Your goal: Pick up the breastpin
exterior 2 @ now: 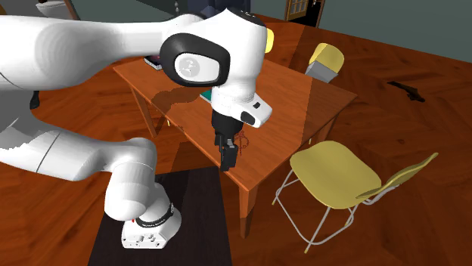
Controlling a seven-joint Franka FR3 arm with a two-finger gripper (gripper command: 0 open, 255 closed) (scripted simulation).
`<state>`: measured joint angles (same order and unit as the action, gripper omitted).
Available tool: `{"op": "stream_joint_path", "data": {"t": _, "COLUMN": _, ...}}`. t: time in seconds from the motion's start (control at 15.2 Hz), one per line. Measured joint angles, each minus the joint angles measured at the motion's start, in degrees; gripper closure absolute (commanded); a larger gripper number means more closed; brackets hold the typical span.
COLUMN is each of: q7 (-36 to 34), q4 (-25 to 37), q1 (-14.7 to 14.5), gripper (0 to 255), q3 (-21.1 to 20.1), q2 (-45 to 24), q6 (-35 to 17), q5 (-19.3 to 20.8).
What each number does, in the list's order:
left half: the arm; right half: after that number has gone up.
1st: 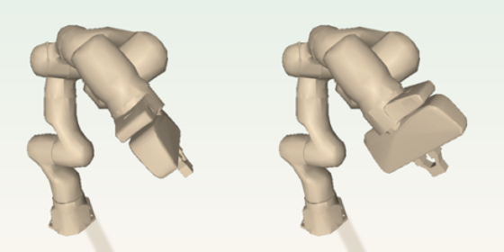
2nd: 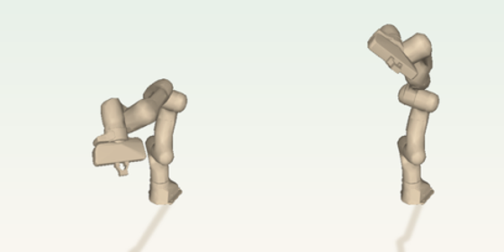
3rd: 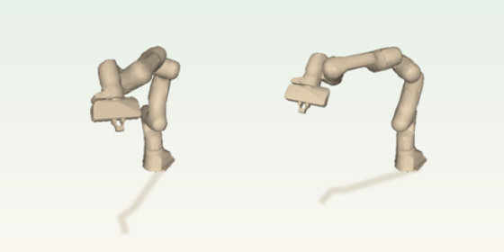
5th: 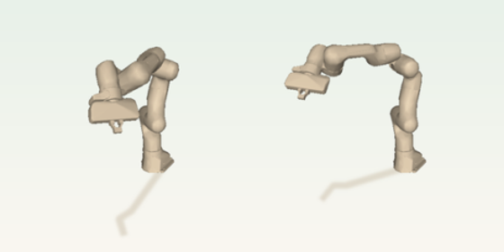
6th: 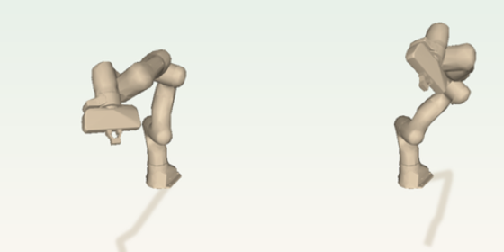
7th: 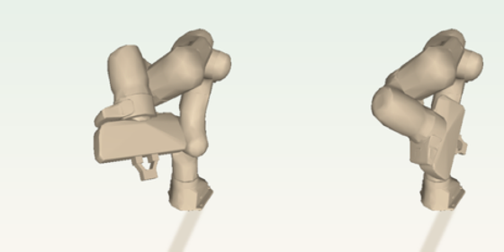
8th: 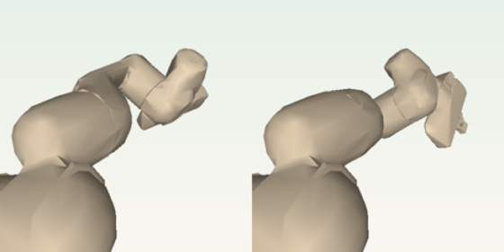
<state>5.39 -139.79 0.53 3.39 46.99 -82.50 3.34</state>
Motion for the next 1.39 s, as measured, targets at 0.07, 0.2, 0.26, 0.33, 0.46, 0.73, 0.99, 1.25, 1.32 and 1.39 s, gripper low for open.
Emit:
{"op": "stream_joint_path", "data": {"t": 0.07, "q7": 0.0, "q4": 0.0, "q1": 0.0, "gripper": 0, "q3": 0.0, "q2": 0.0, "q6": 0.0, "q5": 0.0}}
{"op": "stream_joint_path", "data": {"t": 0.2, "q7": -0.1, "q4": -1.3, "q1": -0.8, "gripper": 0, "q3": -0.6, "q2": -0.1, "q6": -2.3, "q5": -0.7}}
{"op": "stream_joint_path", "data": {"t": 0.26, "q7": -0.4, "q4": -2.4, "q1": -1.4, "gripper": 0, "q3": -1.4, "q2": -0.2, "q6": -4.0, "q5": -1.4}}
{"op": "stream_joint_path", "data": {"t": 0.33, "q7": -0.7, "q4": -3.4, "q1": -2.2, "gripper": 0, "q3": -2.1, "q2": -0.7, "q6": -6.0, "q5": -2.2}}
{"op": "stream_joint_path", "data": {"t": 0.46, "q7": -1.2, "q4": -5.3, "q1": -3.7, "gripper": 0, "q3": -3.6, "q2": -1.0, "q6": -9.7, "q5": -3.6}}
{"op": "stream_joint_path", "data": {"t": 0.73, "q7": -1.7, "q4": -9.2, "q1": -6.6, "gripper": 0, "q3": -6.5, "q2": -2.3, "q6": -17.8, "q5": -6.1}}
{"op": "stream_joint_path", "data": {"t": 0.99, "q7": -2.5, "q4": -12.5, "q1": -9.7, "gripper": 0, "q3": -9.9, "q2": -5.2, "q6": -27.0, "q5": -8.6}}
{"op": "stream_joint_path", "data": {"t": 1.25, "q7": -3.5, "q4": -13.5, "q1": -12.7, "gripper": 0, "q3": -13.4, "q2": -9.1, "q6": -35.1, "q5": -10.7}}
{"op": "stream_joint_path", "data": {"t": 1.32, "q7": -4.0, "q4": -13.6, "q1": -13.4, "gripper": 0, "q3": -14.6, "q2": -11.2, "q6": -37.9, "q5": -11.2}}
{"op": "stream_joint_path", "data": {"t": 1.39, "q7": -4.3, "q4": -13.9, "q1": -14.1, "gripper": 0, "q3": -15.6, "q2": -12.5, "q6": -40.4, "q5": -11.6}}
